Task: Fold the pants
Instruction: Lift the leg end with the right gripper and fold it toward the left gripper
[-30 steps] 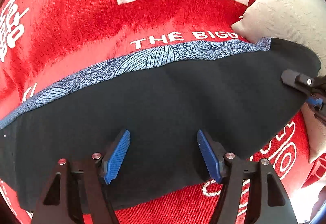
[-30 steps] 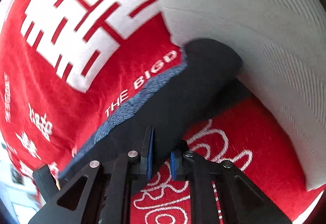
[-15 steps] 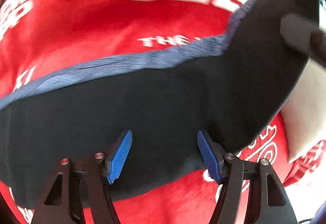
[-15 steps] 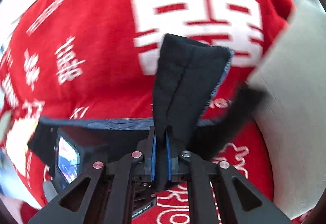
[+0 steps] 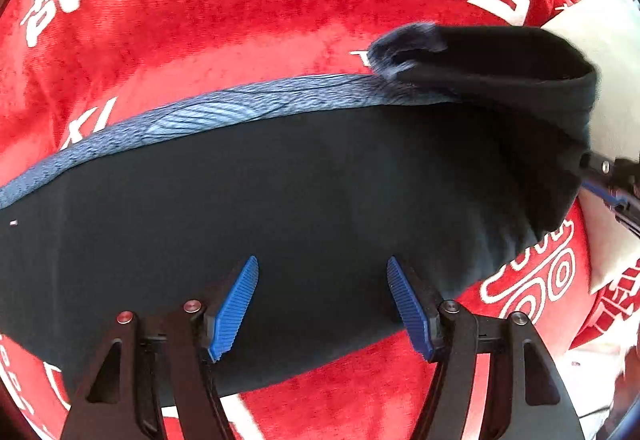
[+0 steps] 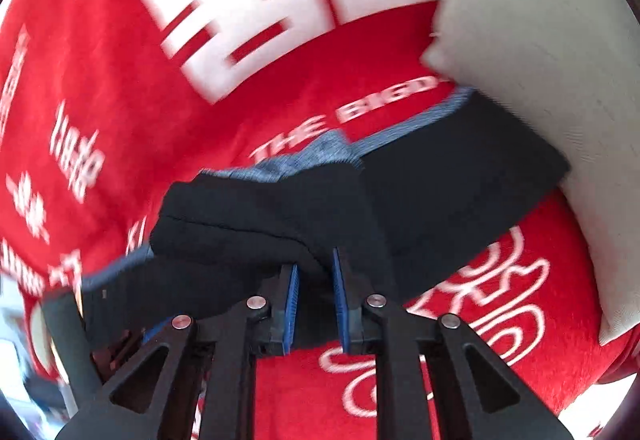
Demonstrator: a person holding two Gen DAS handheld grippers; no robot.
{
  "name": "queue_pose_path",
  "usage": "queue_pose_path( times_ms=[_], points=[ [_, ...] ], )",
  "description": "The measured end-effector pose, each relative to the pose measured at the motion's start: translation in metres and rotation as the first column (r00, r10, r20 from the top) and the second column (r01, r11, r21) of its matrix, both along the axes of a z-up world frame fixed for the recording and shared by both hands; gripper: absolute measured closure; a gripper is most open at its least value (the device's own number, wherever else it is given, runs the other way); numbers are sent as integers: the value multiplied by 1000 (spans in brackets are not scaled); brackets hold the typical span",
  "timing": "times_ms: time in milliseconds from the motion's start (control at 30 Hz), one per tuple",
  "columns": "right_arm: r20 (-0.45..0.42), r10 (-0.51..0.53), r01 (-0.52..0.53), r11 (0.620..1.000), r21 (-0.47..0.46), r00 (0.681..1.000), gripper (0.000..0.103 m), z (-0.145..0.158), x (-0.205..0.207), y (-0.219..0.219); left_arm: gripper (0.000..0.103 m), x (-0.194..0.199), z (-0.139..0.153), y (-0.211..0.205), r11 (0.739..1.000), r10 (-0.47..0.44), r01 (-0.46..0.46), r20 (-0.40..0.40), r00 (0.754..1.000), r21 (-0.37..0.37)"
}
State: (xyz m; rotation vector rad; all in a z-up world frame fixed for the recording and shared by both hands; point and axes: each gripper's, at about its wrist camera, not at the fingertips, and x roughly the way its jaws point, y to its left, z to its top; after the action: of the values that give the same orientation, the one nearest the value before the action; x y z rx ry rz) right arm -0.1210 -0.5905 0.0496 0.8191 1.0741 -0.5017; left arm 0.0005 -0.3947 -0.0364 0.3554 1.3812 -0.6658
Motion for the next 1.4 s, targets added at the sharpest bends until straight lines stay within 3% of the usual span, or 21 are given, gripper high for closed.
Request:
queue_pose_path(
  times_ms=[67, 100, 133, 200, 267, 400, 533, 667, 733, 767, 800, 933, 1000, 1200, 1333, 1400],
  points=[
    [36, -97, 97, 995, 2, 995, 83, -2, -15, -23, 34, -1, -1, -2, 1000, -9, 9, 5, 1000, 11],
    [54, -167, 165, 986, 23, 985, 74, -7, -26, -36, 34, -2, -1, -2, 1000, -13, 12, 10, 1000, 18],
    [57, -222, 220, 975, 43, 973, 55, -13, -34, -46, 34, -3, -2, -4, 1000, -15, 15, 13, 1000, 26],
    [43, -342, 336, 936, 109, 939, 34, -28, -55, -65, 34, -3, -1, -7, 999, -14, 13, 14, 1000, 39],
    [50, -391, 377, 908, 181, 919, 34, -41, -74, -72, 34, -6, -1, -16, 999, -11, 10, 18, 1000, 46],
    [61, -387, 363, 901, 239, 920, 34, -58, -92, -70, 34, -13, 3, -33, 999, -11, 10, 26, 1000, 39],
    [118, -438, 386, 869, 308, 891, 34, -75, -98, -76, 34, -23, 0, -70, 999, -22, 21, 33, 999, 27],
    [196, -436, 380, 885, 268, 878, 34, -71, -88, -79, 34, -26, -9, -92, 999, -24, 23, 46, 999, 22],
    [189, -400, 356, 906, 229, 897, 40, -71, -77, -82, 34, -30, -10, -102, 999, -36, 34, 74, 997, 22],
    [157, -379, 347, 917, 198, 912, 72, -69, -70, -83, 34, -32, -11, -104, 999, -44, 42, 84, 996, 25],
    [109, -359, 341, 927, 159, 927, 87, -66, -65, -83, 34, -35, -12, -107, 998, -53, 50, 98, 994, 31],
    [87, -176, 180, 983, -41, 981, 90, -26, -42, -67, 33, -48, -13, -106, 994, -107, 103, 196, 975, 32],
    [99, -50, 63, 988, -141, 994, 91, -2, -25, -50, 33, -49, -13, -105, 994, -109, 107, 205, 973, 19],
    [100, 192, -159, 950, -270, 976, 91, 39, 15, 1, 33, -47, -11, -95, 994, -96, 105, 198, 976, -32],
    [56, 308, -273, 901, -339, 950, 91, 54, 33, 39, 33, -26, 0, -73, 994, -59, 66, 73, 996, -91],
    [29, 348, -312, 873, -374, 937, 91, 58, 43, 54, 33, -8, 13, -48, 993, -11, 17, 52, 999, -116]
  ],
)
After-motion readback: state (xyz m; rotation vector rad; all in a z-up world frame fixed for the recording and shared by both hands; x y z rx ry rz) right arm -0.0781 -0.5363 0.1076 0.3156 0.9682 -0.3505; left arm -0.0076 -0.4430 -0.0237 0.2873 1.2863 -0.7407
